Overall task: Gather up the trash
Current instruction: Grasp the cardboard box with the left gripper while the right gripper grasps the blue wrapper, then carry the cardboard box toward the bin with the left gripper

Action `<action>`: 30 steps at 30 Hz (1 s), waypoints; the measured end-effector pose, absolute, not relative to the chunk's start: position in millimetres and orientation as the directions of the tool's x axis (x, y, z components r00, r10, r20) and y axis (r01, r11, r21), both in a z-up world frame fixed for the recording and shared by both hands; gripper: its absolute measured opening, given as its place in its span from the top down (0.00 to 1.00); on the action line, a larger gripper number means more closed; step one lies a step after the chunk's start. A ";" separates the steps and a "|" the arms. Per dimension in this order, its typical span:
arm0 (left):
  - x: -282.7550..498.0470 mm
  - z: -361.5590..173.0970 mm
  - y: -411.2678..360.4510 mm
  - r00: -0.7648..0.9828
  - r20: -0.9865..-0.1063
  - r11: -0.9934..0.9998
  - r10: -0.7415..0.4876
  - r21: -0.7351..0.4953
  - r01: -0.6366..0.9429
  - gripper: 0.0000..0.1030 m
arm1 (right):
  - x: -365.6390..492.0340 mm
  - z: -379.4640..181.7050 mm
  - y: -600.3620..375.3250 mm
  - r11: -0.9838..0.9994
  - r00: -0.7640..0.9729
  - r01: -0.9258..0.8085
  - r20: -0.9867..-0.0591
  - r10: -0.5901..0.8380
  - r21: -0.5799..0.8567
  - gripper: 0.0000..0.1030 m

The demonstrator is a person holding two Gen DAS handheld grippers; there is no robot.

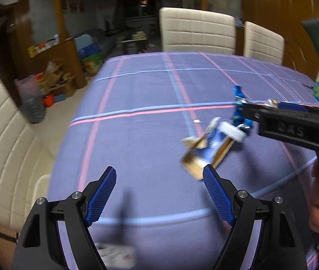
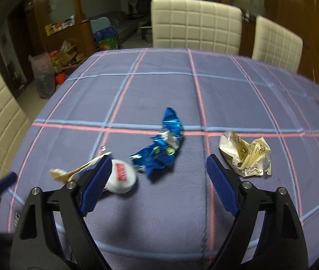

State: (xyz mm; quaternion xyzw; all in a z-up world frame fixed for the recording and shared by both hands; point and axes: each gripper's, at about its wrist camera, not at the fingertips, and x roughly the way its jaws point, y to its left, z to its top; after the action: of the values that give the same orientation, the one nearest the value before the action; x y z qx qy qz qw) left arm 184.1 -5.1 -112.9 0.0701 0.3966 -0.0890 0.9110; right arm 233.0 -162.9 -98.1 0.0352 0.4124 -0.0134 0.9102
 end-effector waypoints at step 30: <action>199.4 -117.9 -18.7 0.641 -0.761 0.970 -0.102 0.066 0.233 0.98 | 232.3 -121.5 -163.9 0.997 0.604 0.047 -0.797 0.026 0.069 0.75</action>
State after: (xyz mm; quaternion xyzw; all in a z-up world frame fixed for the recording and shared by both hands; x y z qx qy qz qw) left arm 199.3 -18.7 -117.9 0.0792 0.4136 -0.0929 0.9022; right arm 232.3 -163.9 -121.5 0.0413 0.4450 -0.0059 0.8946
